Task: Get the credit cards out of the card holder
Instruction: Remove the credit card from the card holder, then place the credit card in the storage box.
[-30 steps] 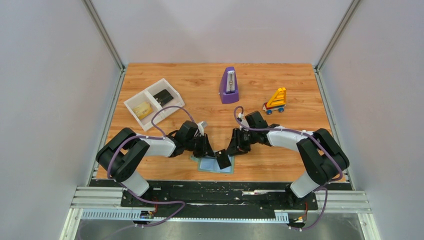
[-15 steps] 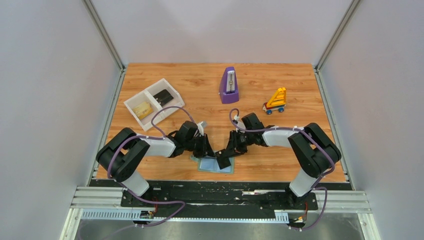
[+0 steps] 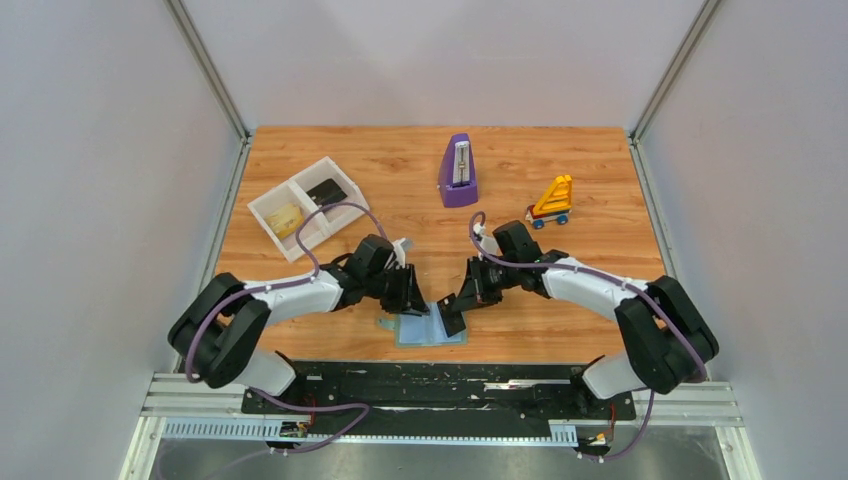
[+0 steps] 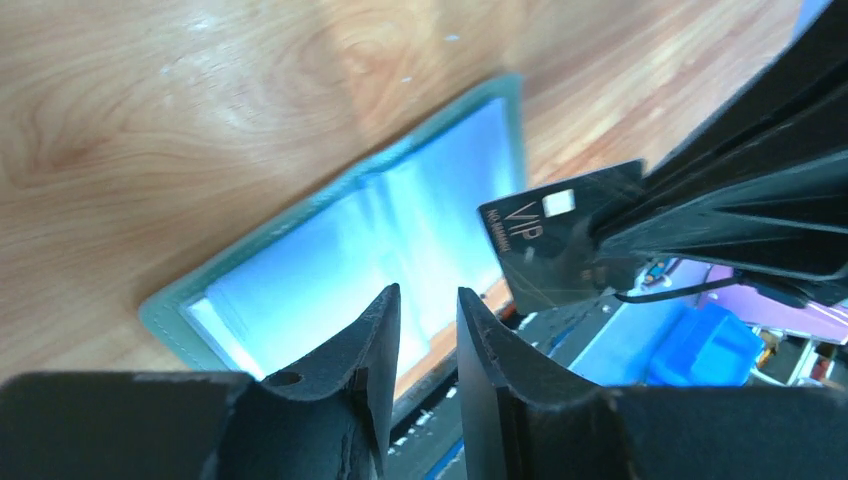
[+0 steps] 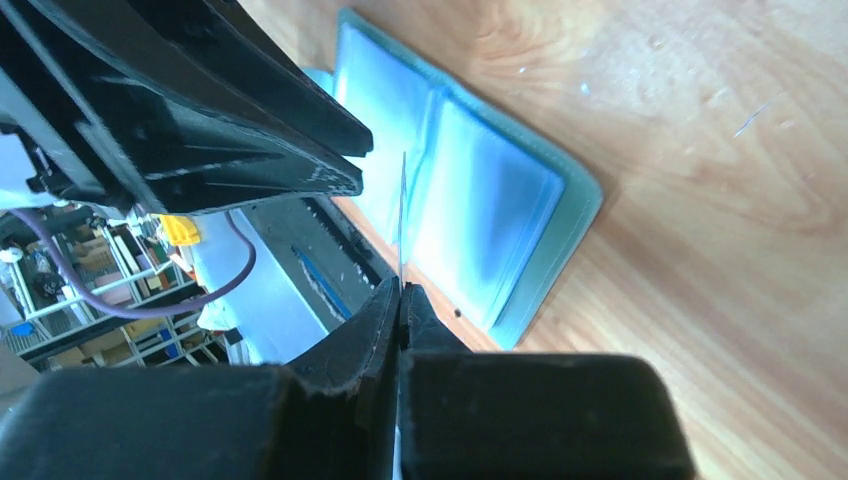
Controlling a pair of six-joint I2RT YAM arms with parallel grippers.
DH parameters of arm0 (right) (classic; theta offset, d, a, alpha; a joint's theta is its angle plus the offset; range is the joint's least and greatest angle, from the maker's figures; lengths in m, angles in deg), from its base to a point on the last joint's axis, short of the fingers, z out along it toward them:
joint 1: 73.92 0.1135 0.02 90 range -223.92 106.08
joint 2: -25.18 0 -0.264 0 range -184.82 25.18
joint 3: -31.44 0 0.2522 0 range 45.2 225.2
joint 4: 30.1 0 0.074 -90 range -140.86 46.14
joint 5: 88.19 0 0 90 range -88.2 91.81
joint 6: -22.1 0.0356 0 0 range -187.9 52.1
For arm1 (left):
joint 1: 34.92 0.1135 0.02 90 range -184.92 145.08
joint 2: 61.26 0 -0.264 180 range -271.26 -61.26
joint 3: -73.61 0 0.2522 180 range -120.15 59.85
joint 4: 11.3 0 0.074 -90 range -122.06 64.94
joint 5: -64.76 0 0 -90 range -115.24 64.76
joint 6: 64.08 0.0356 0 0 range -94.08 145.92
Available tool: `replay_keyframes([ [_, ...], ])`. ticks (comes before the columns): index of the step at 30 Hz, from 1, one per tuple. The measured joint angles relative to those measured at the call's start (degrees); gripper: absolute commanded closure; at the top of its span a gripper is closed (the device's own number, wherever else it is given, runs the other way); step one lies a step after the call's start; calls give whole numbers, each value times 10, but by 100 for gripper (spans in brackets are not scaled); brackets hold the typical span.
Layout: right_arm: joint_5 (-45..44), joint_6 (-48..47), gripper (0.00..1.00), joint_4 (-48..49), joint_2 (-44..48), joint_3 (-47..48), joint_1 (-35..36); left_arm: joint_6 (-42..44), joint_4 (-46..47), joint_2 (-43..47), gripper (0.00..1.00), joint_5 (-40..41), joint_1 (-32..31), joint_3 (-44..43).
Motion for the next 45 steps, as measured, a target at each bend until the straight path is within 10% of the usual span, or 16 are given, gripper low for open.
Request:
replay_keyframes([
  [17,229,-62,100,-34,136,0,4,112,-142,127,54,-136,0,-130],
  [45,300,-61,100,3,136,0,11,74,-34,155,63,-272,-10,-88],
])
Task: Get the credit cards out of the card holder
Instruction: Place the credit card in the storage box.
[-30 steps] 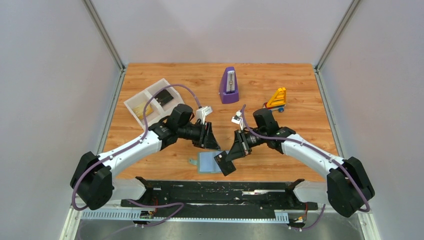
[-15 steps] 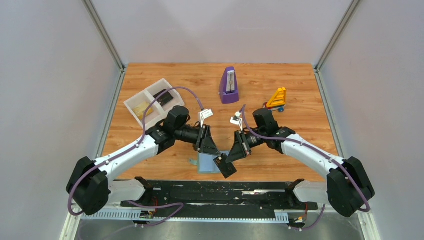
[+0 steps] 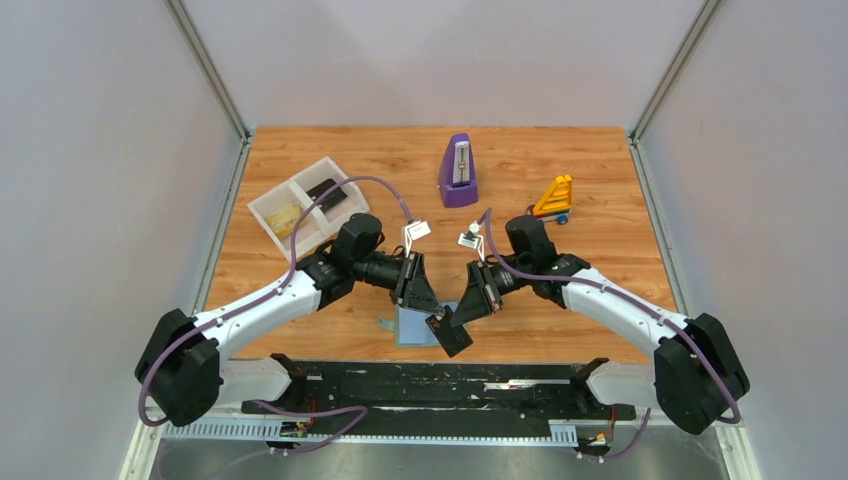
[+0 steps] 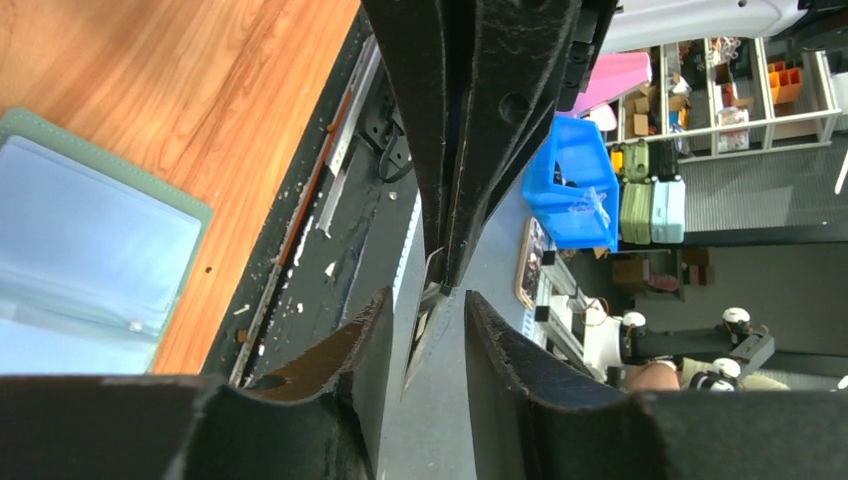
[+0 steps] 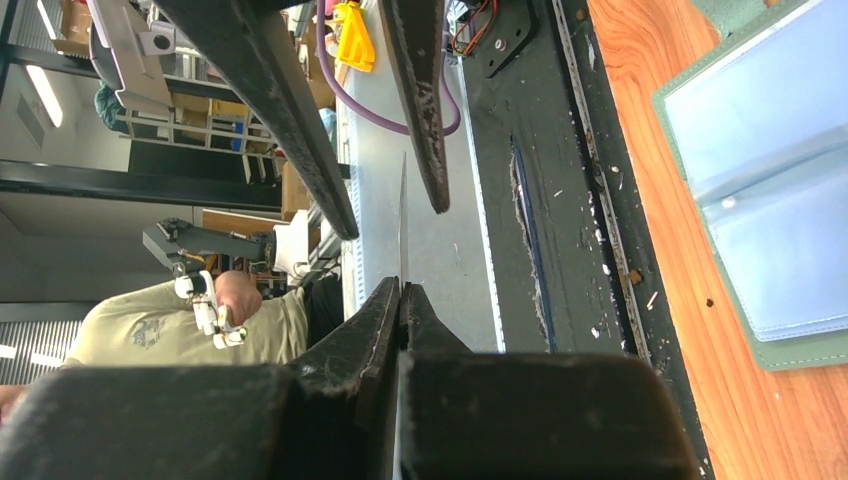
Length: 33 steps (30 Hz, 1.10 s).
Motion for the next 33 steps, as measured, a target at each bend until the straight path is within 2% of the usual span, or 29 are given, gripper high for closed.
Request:
replay_keyframes([
  [2,2,1,100,4,0,0,0,-1,0,-6,76,-1,-3,0],
  [3,2,1,100,5,0,0,0,-1,0,-10,80,-2,-5,0],
  [4,2,2,100,6,0,0,0,-2,0,-12,89,-2,-8,0],
  [6,2,3,96,7,0,0,0,-2,0,-14,99,-3,-10,0],
  [9,0,4,80,6,0,0,0,-3,1,-15,100,-9,-13,0],
  [13,-37,19,52,6,11,0,-2,-1,-7,-15,100,8,-15,0],
  [14,-51,26,40,6,20,-1,-4,-1,-14,-14,100,18,-16,-1],
  [16,-85,42,24,5,52,-5,-12,1,-32,-11,100,41,-16,-5],
  [18,-117,59,10,8,92,-12,-21,3,-50,-7,100,66,-8,-15],
  [20,-141,72,1,9,129,-17,-27,5,-68,-4,100,88,6,-32],
  [23,-166,83,0,12,169,-24,-28,9,-96,-1,100,129,53,-61],
  [27,-188,95,0,15,198,-29,-28,10,-137,-1,100,219,157,-110],
  [33,-196,102,0,14,202,-40,-28,-16,-162,-29,100,394,294,-177],
])
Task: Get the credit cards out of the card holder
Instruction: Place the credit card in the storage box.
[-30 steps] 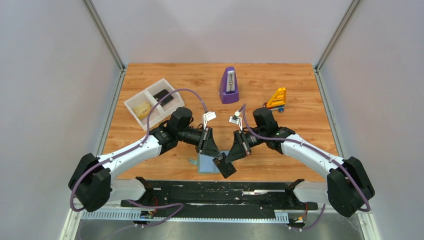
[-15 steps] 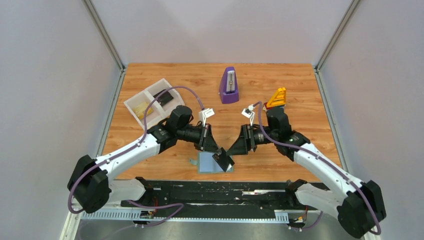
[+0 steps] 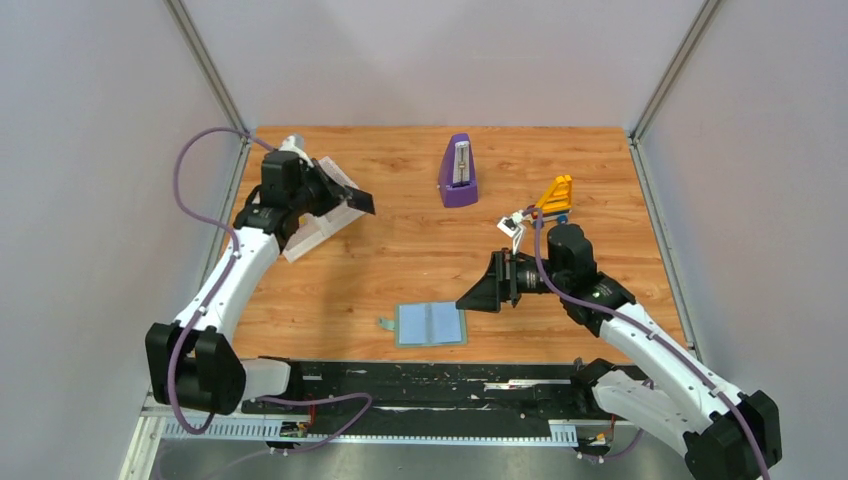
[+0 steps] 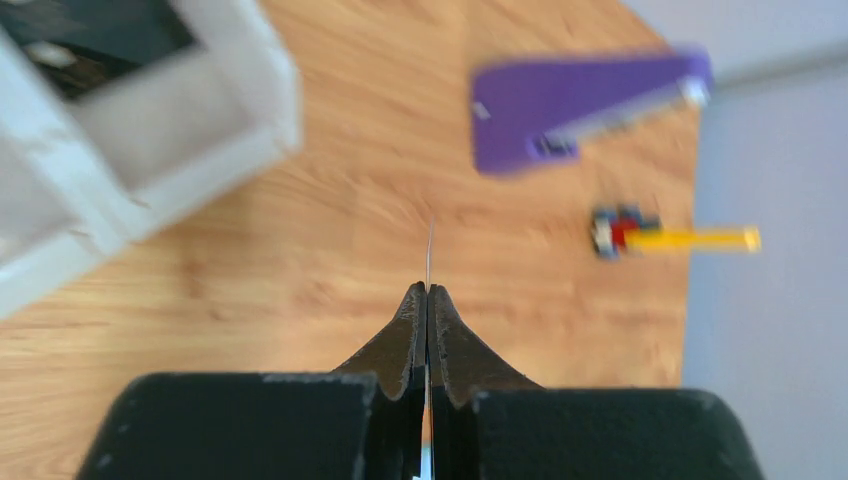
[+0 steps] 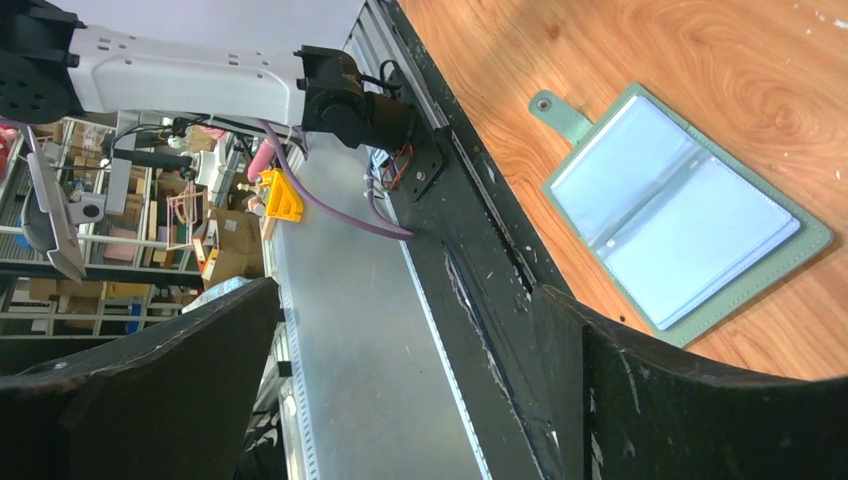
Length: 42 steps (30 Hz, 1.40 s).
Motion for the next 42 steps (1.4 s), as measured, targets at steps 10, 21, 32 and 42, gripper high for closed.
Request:
replay_keyframes([
  [10,-6,-5,0,-2,-31,-1,0,-90,45,-136,100,177,112,-56],
  [21,-14,-18,0,-10,-122,37,0,-88,105,-289,100,227,134,-123],
  [32,-19,-31,0,-14,-177,60,0,-70,157,-369,100,186,146,-152],
  [42,-19,-44,0,-22,-207,81,0,-53,183,-393,83,172,146,-153],
])
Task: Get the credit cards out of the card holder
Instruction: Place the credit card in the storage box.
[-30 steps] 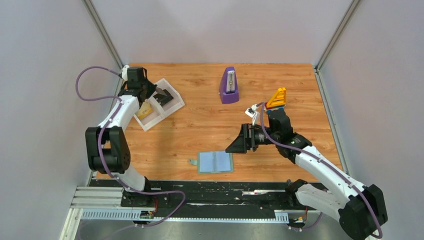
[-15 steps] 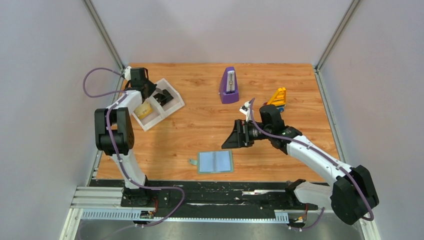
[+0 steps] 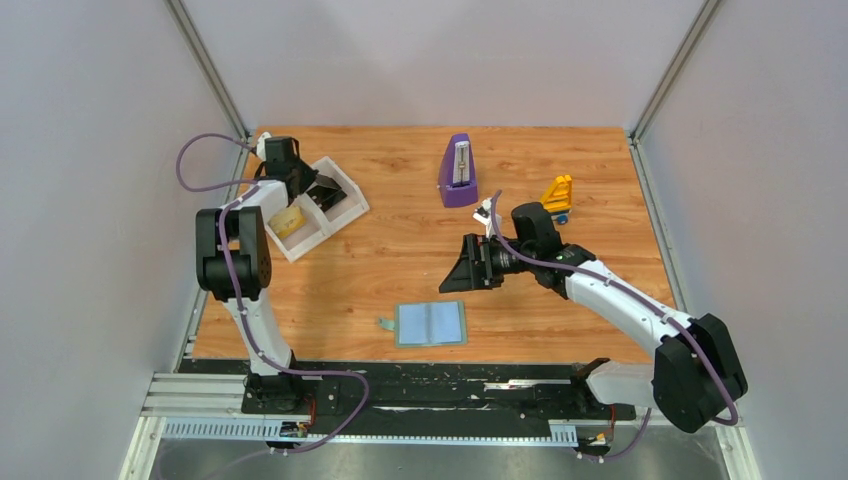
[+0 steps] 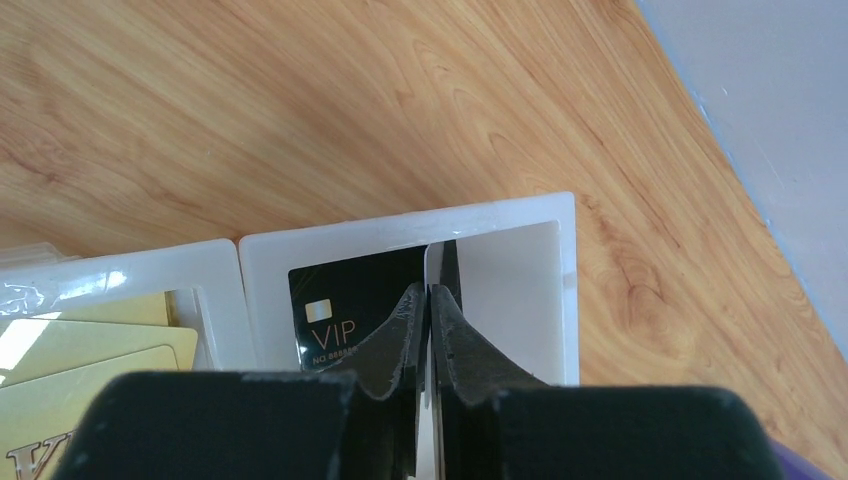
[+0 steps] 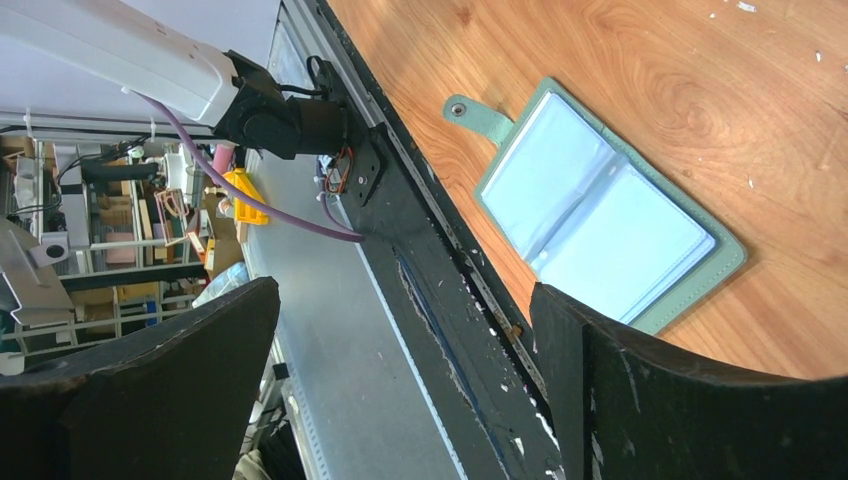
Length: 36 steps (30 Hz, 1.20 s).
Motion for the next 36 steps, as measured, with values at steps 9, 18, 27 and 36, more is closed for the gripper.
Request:
replay_keyframes([
  [9,0,-5,0,-4,-1,0,-2,17,-16,-10,74,2,0,-10],
  [18,-4,-6,0,-6,-1,0,-3,34,-54,-10,66,7,0,-42],
  [27,-11,-5,0,-14,-1,2,-4,60,-133,-10,55,19,0,-105],
  [36,-20,-1,0,-19,-1,14,-5,97,-236,-2,60,-33,0,-169],
])
